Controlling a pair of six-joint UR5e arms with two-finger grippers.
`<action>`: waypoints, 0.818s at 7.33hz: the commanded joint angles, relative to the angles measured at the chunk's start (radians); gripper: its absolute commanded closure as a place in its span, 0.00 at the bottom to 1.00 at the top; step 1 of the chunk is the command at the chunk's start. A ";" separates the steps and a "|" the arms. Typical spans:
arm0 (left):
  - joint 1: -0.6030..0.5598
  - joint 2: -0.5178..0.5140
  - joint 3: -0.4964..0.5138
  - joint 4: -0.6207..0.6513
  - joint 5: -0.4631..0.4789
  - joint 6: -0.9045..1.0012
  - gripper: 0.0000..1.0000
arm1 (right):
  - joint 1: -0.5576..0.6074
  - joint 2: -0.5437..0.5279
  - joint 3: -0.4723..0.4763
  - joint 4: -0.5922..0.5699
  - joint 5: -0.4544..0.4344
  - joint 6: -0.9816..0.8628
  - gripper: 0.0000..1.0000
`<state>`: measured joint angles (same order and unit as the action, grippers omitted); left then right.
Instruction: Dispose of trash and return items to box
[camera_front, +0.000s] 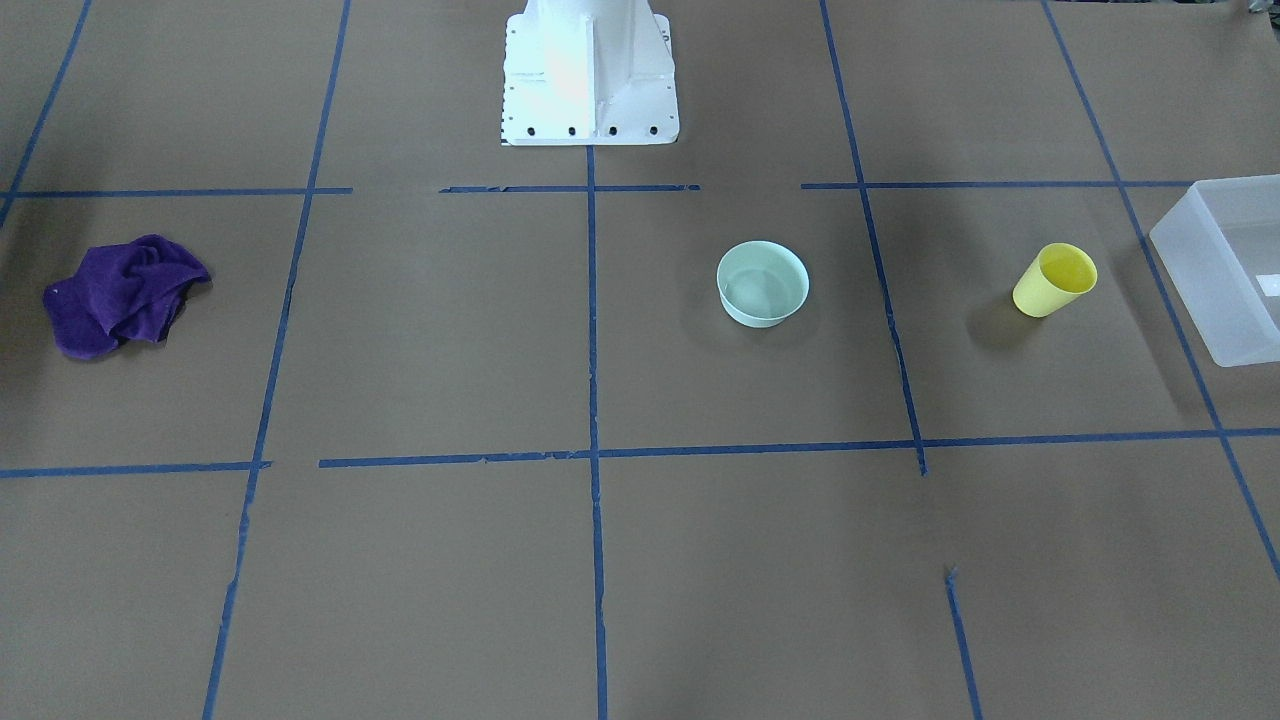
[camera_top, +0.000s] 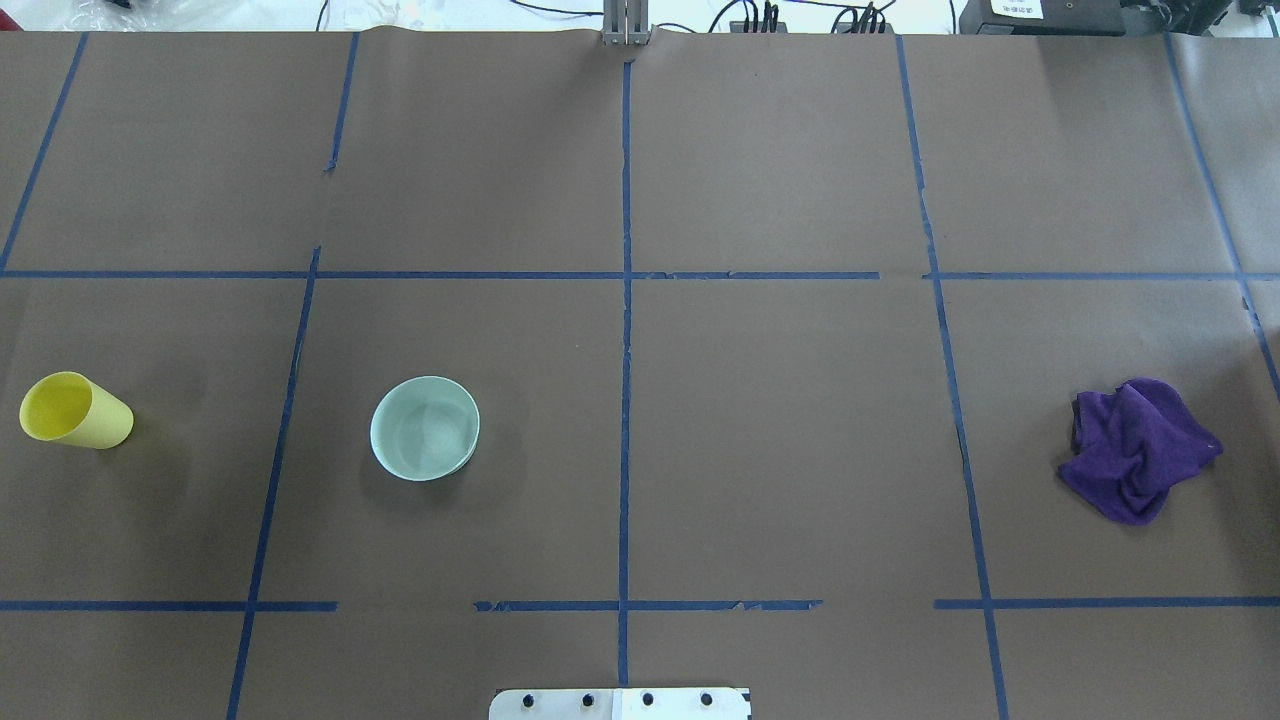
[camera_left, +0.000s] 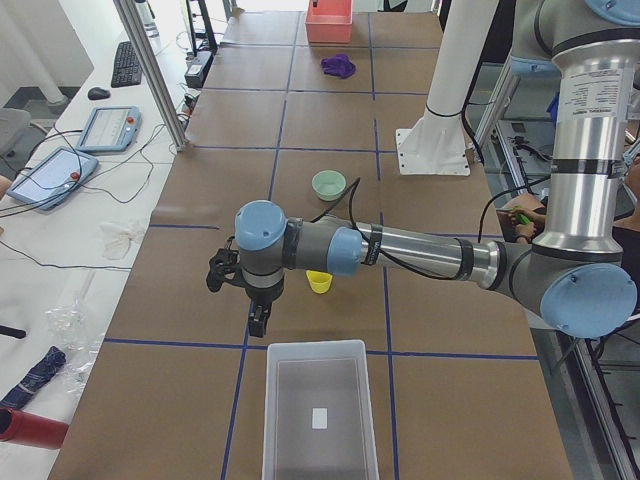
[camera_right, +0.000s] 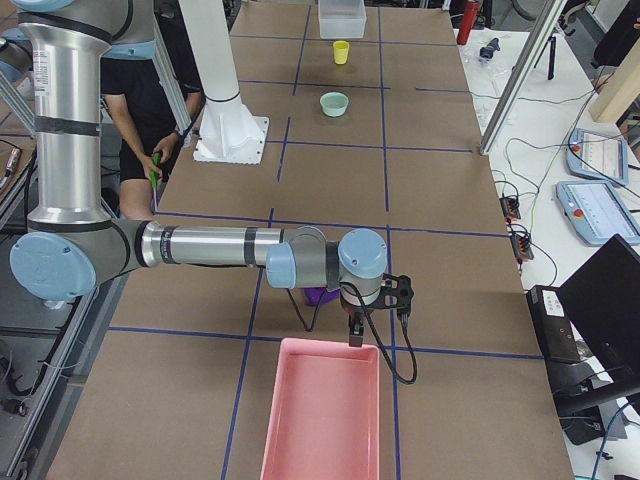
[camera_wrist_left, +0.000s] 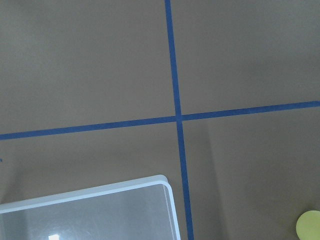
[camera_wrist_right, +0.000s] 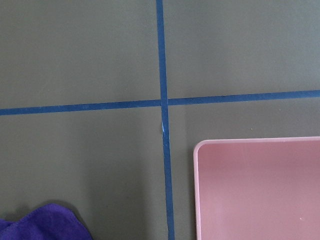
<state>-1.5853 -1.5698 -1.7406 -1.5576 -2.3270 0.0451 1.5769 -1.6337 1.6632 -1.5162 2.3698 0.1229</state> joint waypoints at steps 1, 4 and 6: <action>0.043 0.008 -0.033 -0.009 -0.006 -0.086 0.00 | 0.000 0.000 0.007 0.001 0.000 0.009 0.00; 0.184 0.187 -0.083 -0.348 -0.011 -0.390 0.00 | 0.000 0.000 0.010 0.004 0.002 0.011 0.00; 0.327 0.269 -0.077 -0.606 -0.009 -0.670 0.00 | 0.000 -0.002 0.012 0.007 0.003 0.012 0.00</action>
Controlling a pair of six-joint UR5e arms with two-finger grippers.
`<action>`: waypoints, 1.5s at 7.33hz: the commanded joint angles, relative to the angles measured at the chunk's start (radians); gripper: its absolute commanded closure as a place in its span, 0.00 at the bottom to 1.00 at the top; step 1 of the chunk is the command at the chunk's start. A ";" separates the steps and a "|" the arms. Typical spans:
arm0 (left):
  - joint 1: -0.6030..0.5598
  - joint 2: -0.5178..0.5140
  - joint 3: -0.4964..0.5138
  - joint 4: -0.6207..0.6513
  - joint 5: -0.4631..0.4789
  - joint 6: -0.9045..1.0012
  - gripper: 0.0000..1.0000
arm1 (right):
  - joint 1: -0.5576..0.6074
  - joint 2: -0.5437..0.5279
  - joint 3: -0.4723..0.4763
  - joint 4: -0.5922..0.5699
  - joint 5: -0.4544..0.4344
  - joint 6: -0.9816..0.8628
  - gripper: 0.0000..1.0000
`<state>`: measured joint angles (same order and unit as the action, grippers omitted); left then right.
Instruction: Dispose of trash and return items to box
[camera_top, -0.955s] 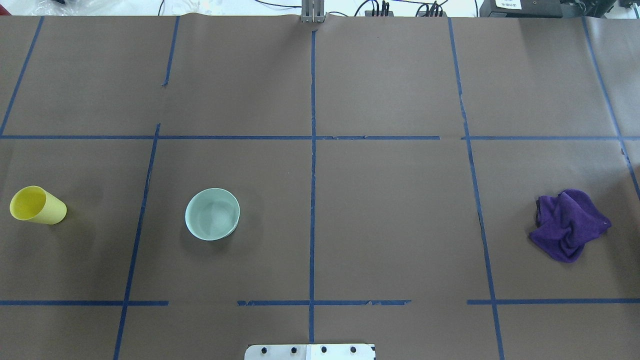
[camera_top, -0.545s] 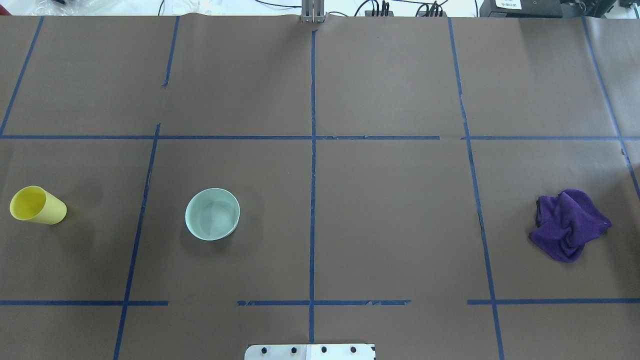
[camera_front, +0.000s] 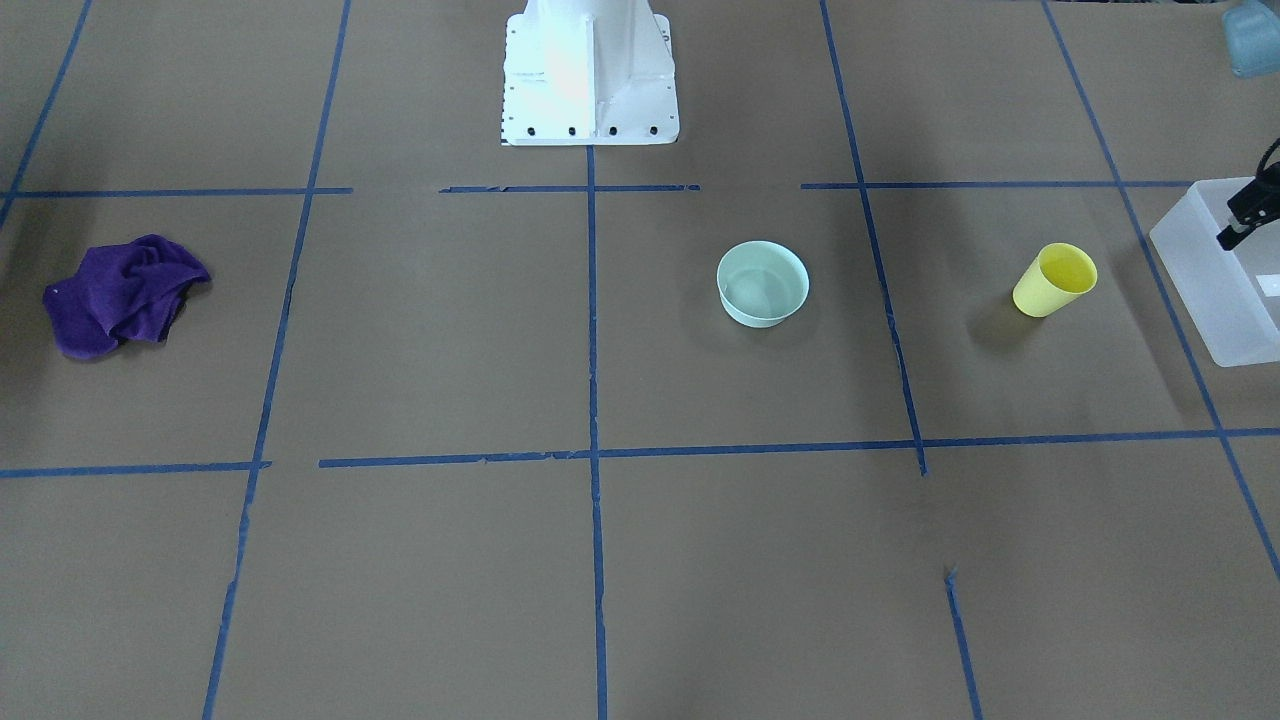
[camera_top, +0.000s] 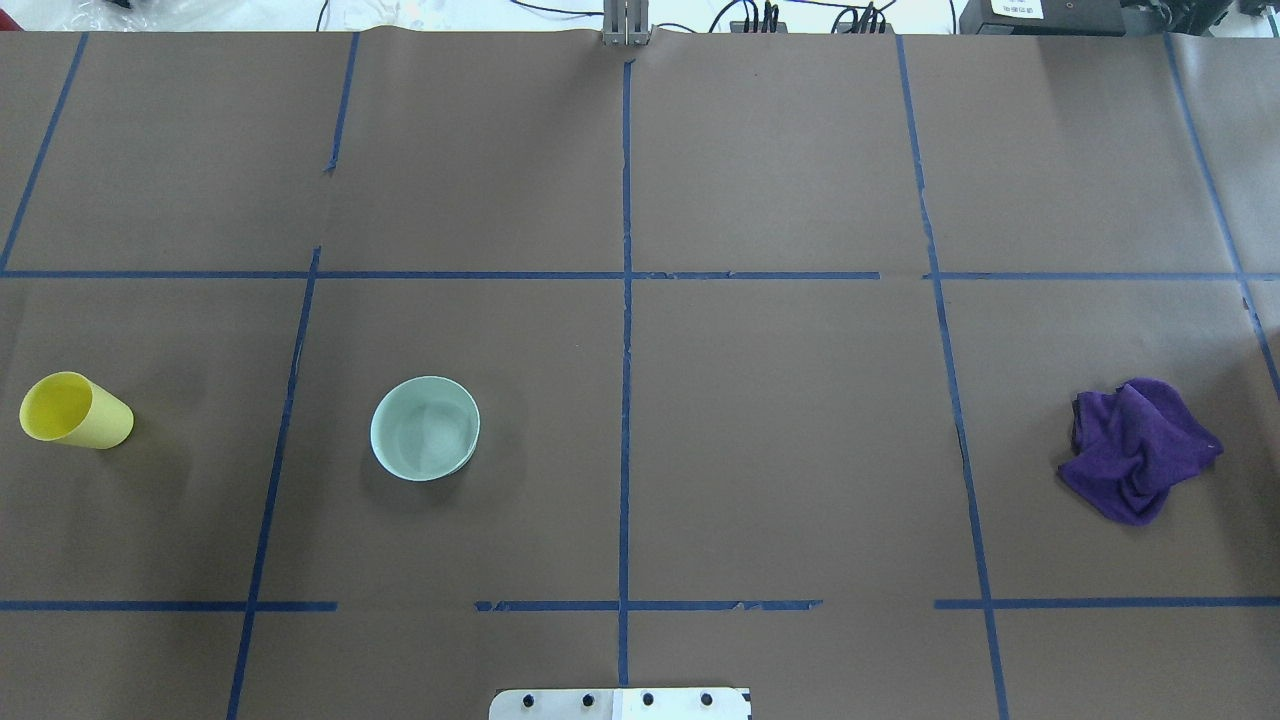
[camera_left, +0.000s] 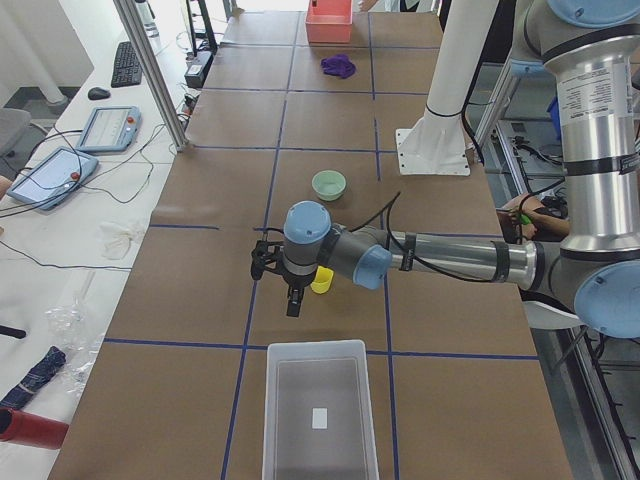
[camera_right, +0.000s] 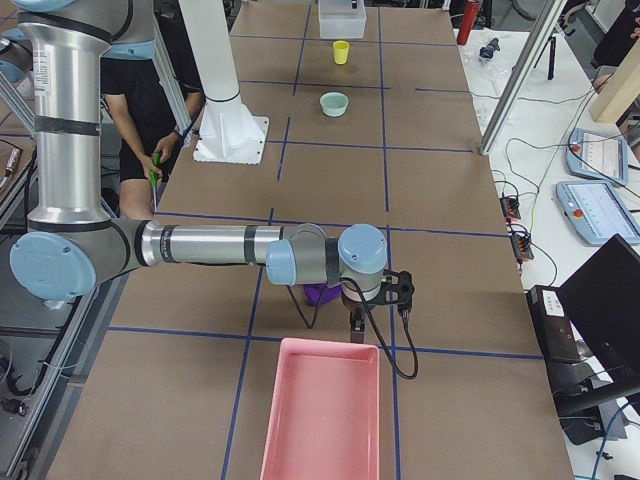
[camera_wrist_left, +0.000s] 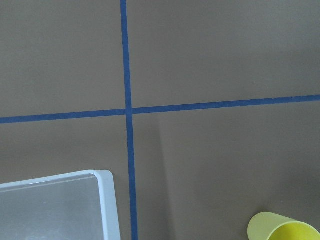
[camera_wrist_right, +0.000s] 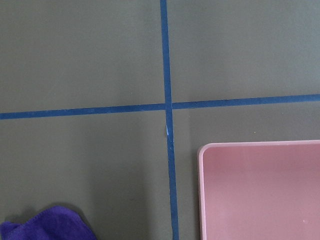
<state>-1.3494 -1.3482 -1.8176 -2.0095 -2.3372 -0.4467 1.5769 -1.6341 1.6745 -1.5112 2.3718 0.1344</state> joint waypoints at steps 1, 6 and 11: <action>0.163 0.069 0.006 -0.249 0.004 -0.292 0.00 | 0.000 -0.001 0.008 0.002 0.001 0.001 0.00; 0.265 0.043 0.073 -0.333 0.064 -0.414 0.01 | 0.000 -0.001 0.007 0.002 0.001 0.001 0.00; 0.340 0.018 0.122 -0.384 0.116 -0.455 0.03 | 0.000 -0.001 0.007 0.002 -0.002 0.001 0.00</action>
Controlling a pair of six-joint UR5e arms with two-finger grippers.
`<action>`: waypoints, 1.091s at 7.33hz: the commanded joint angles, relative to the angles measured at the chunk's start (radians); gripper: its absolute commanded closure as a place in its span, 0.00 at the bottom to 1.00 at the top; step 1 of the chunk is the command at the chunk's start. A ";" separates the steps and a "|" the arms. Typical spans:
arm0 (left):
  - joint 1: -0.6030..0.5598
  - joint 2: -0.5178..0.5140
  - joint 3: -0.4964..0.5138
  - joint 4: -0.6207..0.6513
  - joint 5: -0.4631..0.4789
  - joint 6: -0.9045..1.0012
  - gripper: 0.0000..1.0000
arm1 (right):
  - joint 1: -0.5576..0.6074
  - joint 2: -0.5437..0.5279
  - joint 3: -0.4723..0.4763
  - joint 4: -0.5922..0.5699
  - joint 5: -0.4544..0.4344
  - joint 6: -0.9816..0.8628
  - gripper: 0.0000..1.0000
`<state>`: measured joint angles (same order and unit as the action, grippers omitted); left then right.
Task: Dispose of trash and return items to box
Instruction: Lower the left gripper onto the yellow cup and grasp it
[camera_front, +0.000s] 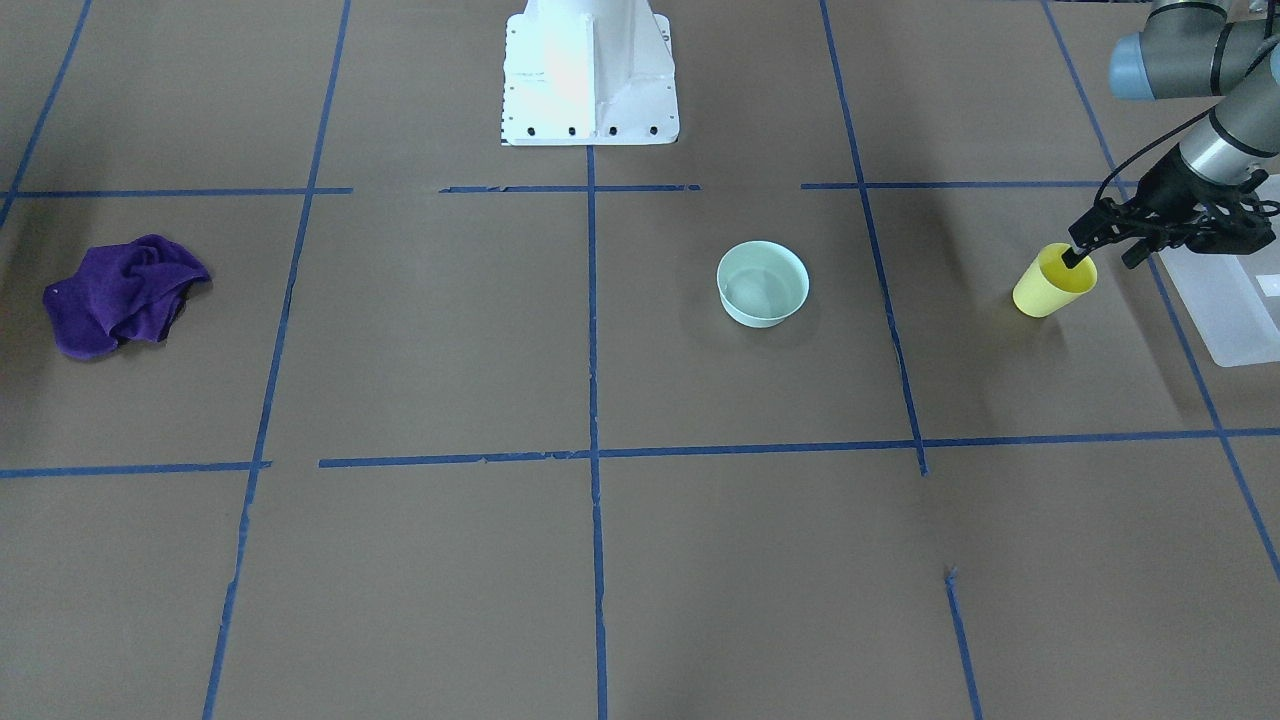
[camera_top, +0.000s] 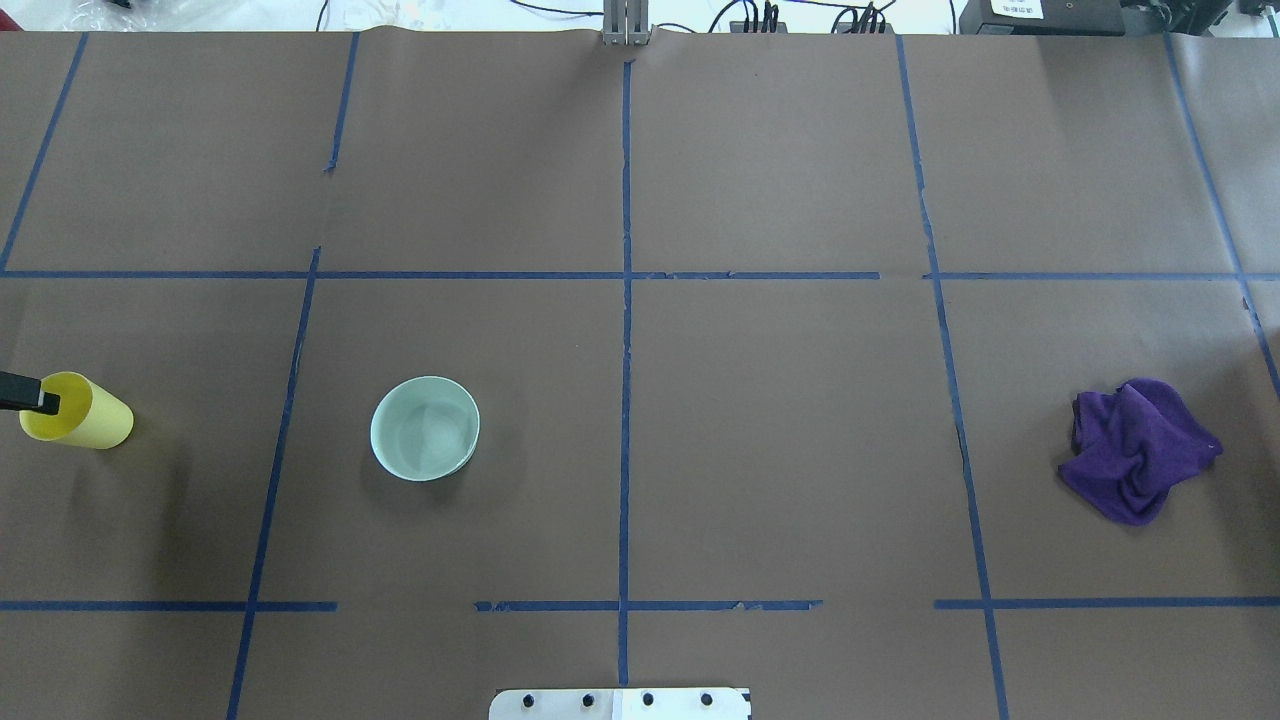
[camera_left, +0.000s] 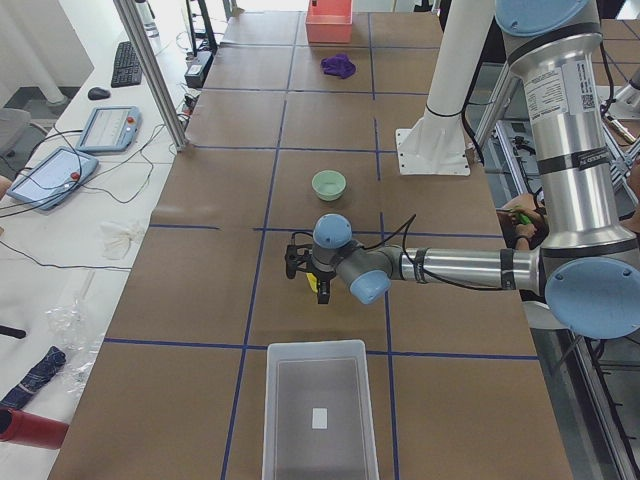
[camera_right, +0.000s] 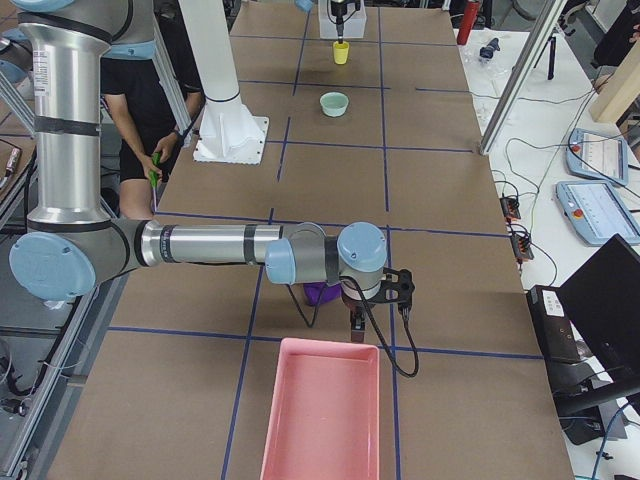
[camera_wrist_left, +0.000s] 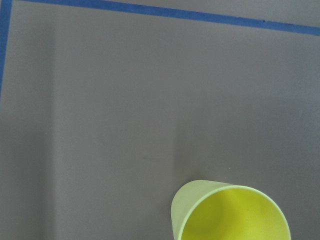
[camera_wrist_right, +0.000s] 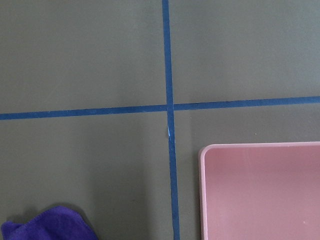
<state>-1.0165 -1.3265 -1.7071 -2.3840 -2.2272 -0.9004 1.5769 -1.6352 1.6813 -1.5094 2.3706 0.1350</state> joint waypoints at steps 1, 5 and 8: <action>0.007 -0.005 0.014 -0.009 0.006 -0.002 0.07 | 0.000 0.002 0.000 0.000 -0.001 0.000 0.00; 0.029 -0.023 0.029 -0.011 0.021 -0.003 0.23 | 0.000 0.005 0.000 0.000 0.001 0.000 0.00; 0.030 -0.023 0.029 -0.011 0.049 -0.005 0.78 | 0.000 0.005 0.000 0.000 0.001 0.000 0.00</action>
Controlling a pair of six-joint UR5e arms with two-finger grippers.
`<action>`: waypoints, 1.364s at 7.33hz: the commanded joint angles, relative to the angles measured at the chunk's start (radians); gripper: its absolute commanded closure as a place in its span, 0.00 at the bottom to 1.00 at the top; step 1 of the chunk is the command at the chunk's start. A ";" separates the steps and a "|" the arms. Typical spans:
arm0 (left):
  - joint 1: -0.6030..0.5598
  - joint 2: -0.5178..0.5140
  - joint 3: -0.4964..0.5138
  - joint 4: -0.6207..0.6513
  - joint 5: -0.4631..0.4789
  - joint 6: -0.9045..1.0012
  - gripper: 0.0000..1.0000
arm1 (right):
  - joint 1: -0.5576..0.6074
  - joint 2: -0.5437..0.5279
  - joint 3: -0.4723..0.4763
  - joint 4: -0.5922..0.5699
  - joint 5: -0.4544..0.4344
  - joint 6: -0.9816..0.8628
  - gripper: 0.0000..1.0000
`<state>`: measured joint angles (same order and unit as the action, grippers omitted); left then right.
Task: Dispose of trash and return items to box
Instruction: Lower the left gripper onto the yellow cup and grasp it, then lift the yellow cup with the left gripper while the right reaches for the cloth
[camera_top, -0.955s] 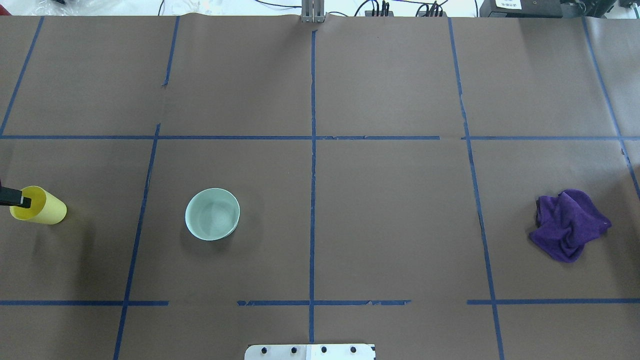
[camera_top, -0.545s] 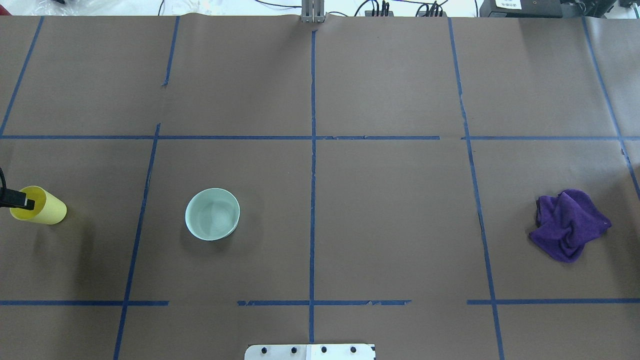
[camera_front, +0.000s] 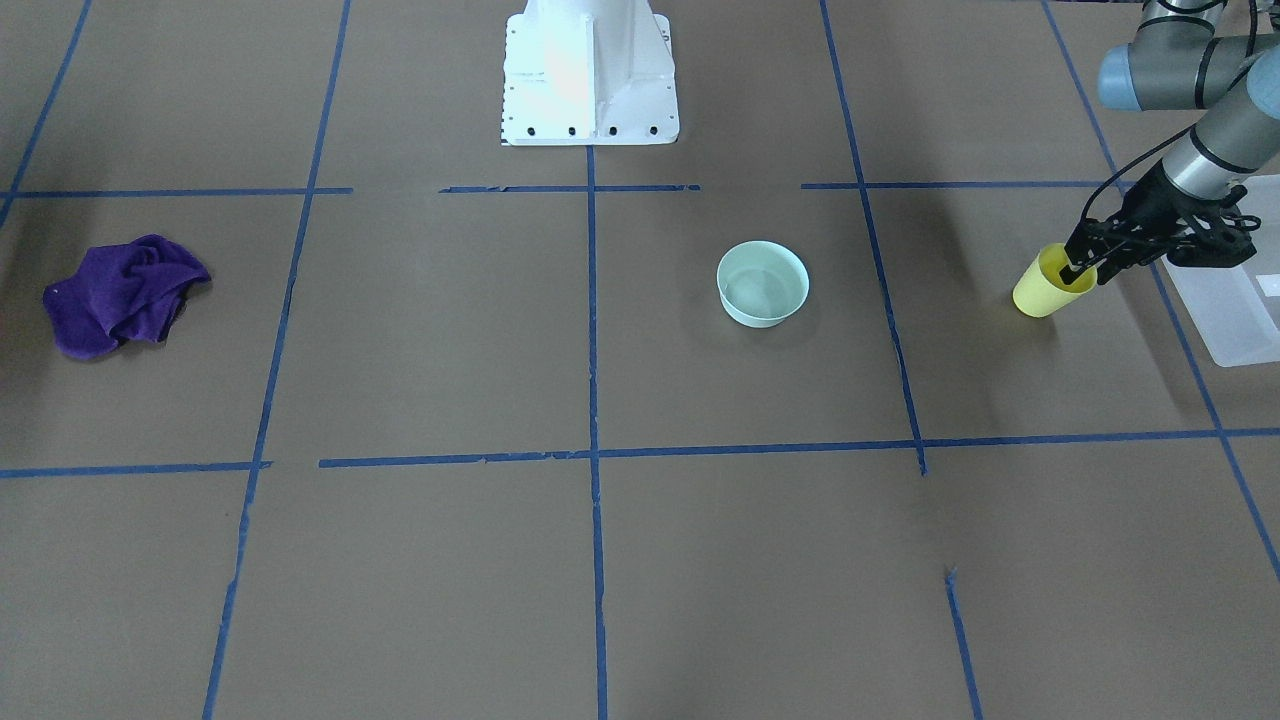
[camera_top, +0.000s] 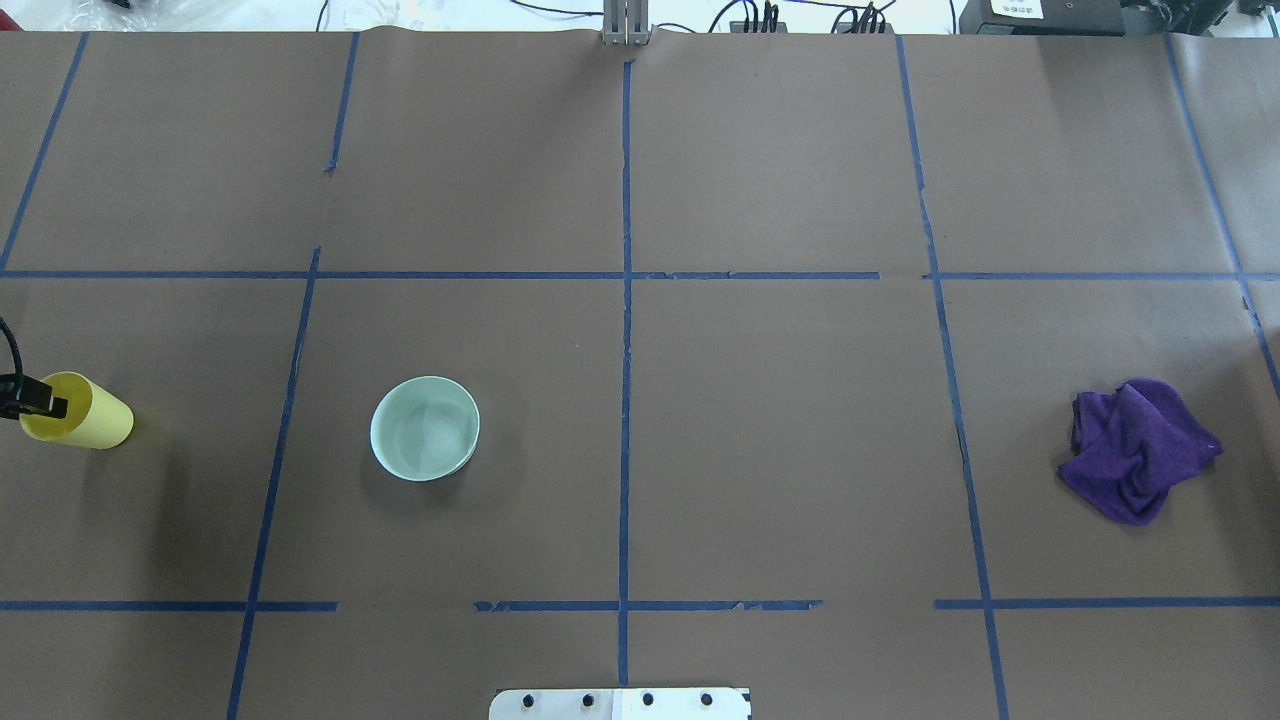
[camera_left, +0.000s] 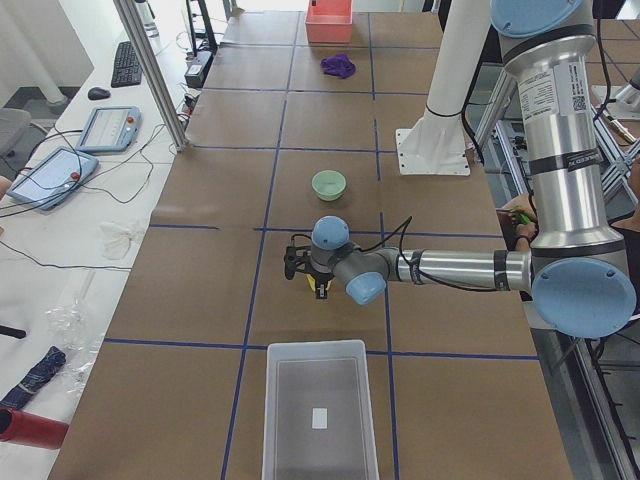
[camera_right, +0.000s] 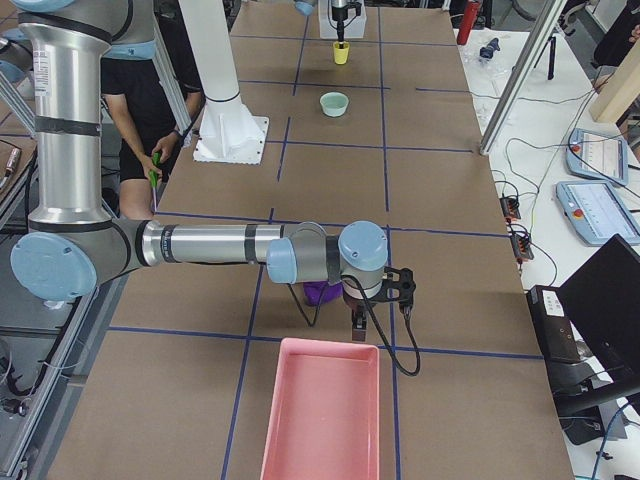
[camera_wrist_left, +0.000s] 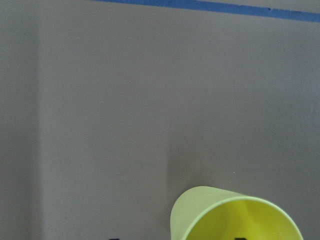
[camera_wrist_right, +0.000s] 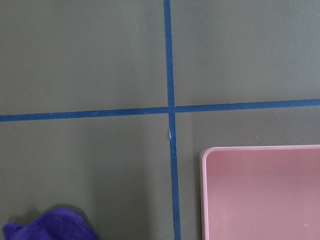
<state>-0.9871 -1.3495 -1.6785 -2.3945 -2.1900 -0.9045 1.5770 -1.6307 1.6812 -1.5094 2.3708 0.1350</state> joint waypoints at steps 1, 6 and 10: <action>0.001 0.000 0.000 -0.003 0.013 -0.031 0.92 | 0.000 0.000 0.000 0.000 0.002 0.000 0.00; -0.050 0.066 -0.150 -0.055 -0.102 -0.048 1.00 | -0.017 0.000 0.052 -0.002 0.010 0.003 0.00; -0.132 0.064 -0.197 0.044 -0.131 0.049 1.00 | -0.101 -0.072 0.045 0.171 0.133 0.059 0.00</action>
<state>-1.0895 -1.2845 -1.8428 -2.4121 -2.3187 -0.9125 1.5080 -1.6708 1.7234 -1.4383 2.4883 0.1520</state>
